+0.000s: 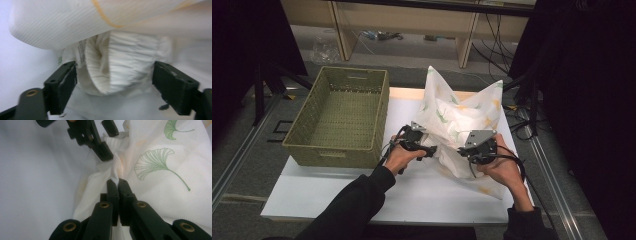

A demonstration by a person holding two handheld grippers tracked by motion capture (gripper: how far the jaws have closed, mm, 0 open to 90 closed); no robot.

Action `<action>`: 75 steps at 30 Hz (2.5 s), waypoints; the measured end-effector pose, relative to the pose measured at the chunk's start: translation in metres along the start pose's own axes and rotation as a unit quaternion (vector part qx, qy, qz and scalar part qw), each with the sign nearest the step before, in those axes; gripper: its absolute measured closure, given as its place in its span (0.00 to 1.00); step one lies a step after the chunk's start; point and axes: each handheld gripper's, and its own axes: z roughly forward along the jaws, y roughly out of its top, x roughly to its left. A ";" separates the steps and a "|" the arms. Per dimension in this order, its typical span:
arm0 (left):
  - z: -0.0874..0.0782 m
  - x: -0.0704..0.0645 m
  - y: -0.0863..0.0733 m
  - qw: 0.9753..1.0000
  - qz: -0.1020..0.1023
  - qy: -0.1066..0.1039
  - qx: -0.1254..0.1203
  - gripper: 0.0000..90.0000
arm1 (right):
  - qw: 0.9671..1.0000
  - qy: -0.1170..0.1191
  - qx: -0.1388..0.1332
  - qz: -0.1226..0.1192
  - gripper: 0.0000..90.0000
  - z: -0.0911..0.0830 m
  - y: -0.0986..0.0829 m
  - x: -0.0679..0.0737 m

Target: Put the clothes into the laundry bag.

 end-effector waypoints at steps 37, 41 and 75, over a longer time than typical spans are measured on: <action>-0.031 -0.051 -0.004 0.993 0.051 -0.102 0.000 0.26 | 1.000 -0.003 0.000 0.009 1.00 -0.002 -0.007 -0.003; -0.010 -0.065 -0.007 0.992 0.047 -0.121 0.001 0.26 | 1.000 -0.006 -0.008 0.006 1.00 -0.001 -0.006 -0.002; -0.048 -0.008 0.001 0.997 0.071 0.010 -0.004 0.34 | 1.000 0.017 0.013 0.017 1.00 0.010 -0.015 -0.001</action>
